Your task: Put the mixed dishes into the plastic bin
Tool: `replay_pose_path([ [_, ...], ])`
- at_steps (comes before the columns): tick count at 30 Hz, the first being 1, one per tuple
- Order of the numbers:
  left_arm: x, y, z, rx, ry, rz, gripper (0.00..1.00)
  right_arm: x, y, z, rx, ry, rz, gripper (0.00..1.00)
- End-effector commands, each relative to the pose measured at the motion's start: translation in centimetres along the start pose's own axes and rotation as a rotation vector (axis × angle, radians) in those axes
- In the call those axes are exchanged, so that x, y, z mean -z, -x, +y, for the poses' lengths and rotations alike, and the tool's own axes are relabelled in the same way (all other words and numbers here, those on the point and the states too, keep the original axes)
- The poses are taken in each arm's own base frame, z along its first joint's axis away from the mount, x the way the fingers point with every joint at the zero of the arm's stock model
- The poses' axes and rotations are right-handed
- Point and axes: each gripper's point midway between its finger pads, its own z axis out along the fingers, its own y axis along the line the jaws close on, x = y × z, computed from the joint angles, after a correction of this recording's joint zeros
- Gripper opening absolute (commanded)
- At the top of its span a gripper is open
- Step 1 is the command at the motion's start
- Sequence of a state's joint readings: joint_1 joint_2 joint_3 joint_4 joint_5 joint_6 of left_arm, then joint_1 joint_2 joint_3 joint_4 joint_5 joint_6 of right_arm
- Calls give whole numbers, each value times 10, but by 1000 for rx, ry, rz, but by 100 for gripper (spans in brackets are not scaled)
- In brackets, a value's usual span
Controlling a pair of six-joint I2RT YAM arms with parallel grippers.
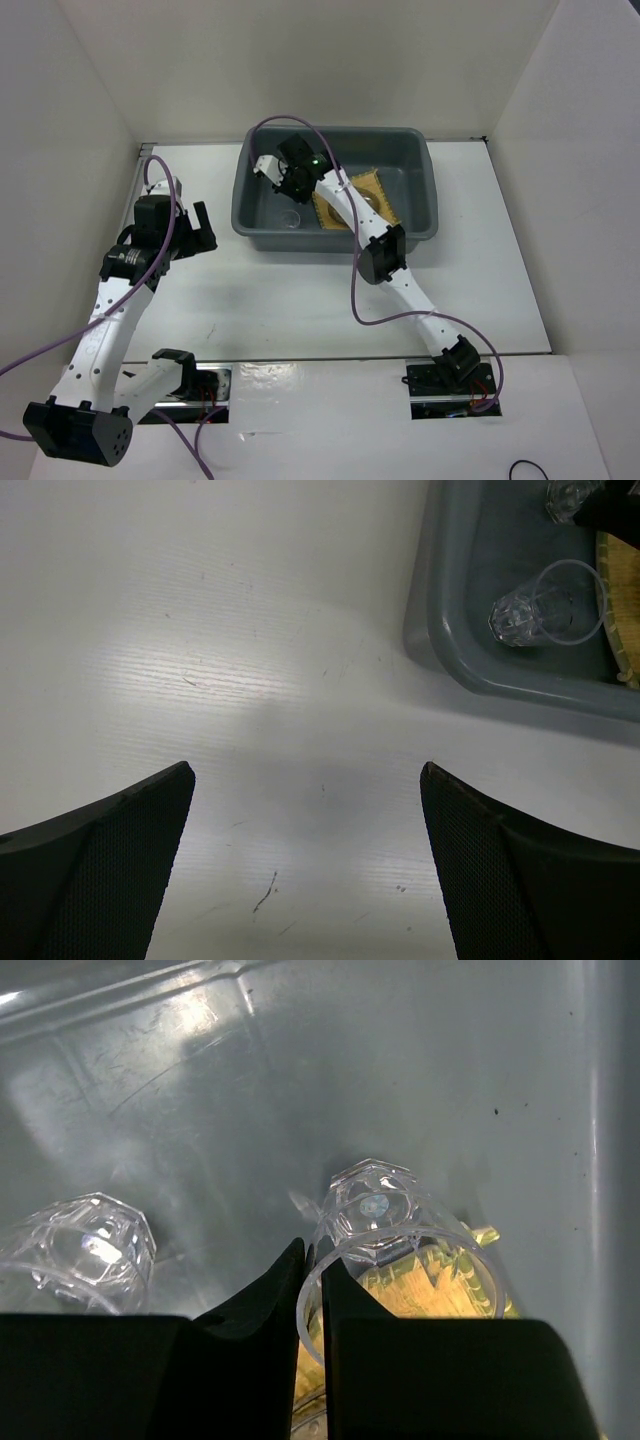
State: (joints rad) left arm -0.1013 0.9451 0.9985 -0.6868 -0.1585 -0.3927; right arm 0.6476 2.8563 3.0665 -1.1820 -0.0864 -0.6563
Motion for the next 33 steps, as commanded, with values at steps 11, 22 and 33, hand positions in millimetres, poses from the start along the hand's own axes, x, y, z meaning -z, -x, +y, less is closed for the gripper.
replay_pose_path([
  [11,-1,6,-1,-1,-6,-29,100,144,68,-66,-20,-307,-191,86],
  [22,4,9,-1,11,-13,-48,100,465,29,-66,-386,-760,-333,99],
  [33,10,9,-4,1,-37,-55,100,472,-180,32,-581,-545,-104,99],
])
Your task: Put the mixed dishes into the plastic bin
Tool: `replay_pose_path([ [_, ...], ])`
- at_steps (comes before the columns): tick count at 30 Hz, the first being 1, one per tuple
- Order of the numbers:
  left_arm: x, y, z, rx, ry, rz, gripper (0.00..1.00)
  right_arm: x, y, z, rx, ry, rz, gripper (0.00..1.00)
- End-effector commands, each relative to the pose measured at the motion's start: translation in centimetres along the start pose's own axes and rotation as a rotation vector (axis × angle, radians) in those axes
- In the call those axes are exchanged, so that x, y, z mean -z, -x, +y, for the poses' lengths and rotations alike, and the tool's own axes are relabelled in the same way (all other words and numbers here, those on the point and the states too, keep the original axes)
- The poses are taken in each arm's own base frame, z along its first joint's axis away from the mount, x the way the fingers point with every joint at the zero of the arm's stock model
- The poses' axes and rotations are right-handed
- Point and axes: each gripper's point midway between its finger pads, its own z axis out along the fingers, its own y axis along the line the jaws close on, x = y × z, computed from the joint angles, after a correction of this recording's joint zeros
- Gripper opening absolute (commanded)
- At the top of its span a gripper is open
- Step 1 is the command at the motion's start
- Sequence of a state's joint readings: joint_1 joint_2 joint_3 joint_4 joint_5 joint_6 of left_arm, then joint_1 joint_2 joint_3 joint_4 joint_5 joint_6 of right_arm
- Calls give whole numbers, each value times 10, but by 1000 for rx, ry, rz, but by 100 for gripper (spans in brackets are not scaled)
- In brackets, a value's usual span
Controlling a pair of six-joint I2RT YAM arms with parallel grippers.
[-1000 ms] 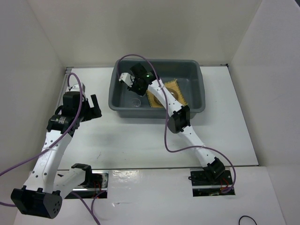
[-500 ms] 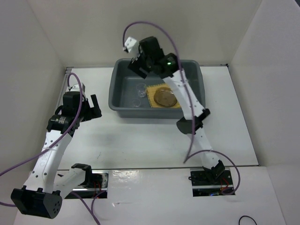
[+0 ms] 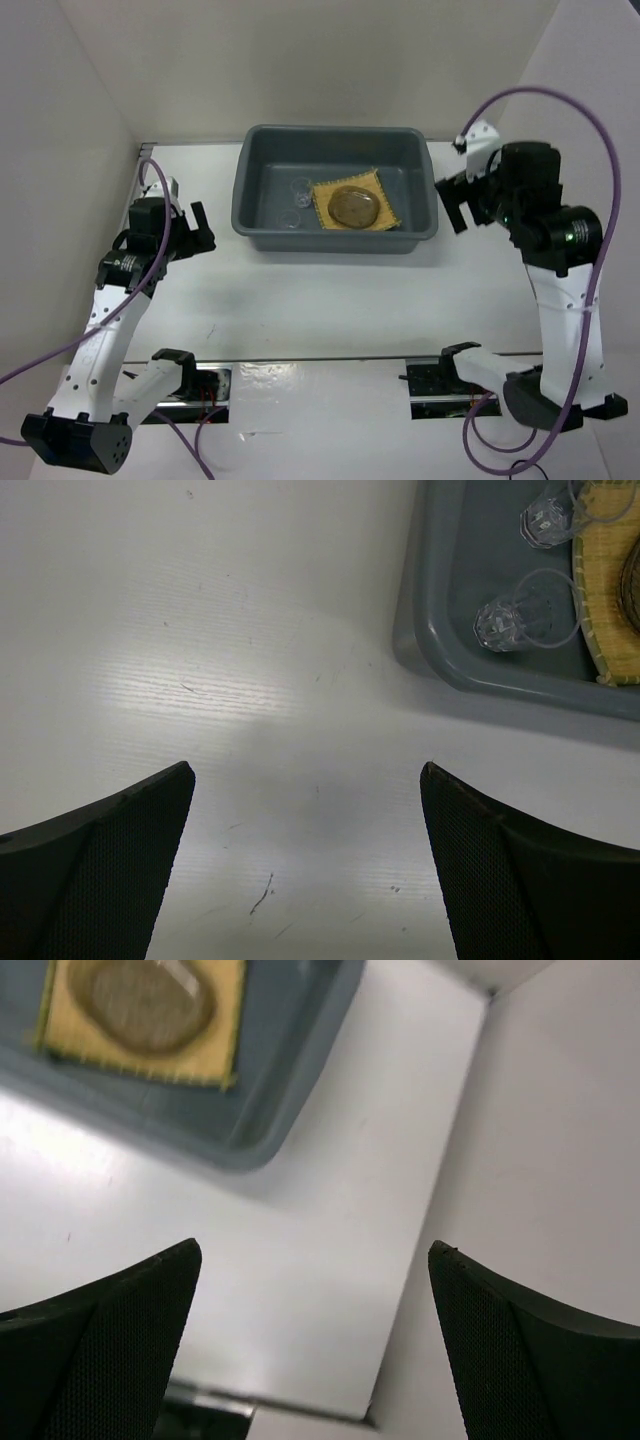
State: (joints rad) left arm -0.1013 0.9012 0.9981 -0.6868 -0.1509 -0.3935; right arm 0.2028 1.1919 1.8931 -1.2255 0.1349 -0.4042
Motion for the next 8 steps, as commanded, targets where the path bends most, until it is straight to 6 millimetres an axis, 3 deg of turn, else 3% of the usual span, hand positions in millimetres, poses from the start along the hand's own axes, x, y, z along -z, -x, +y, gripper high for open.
replay_pose_path([
  [1,-1,6,-3,-5,-16,-16,100,-6,-46,33,-19,122,72,99],
  [4,-4,5,0,-1,-5,-6,100,1,-77,37,-30,101,92,99],
  [6,-4,5,0,-1,-5,-6,100,12,-88,34,-36,71,82,99],
  [8,-4,3,1,4,-4,4,100,8,-100,32,-41,31,80,99],
])
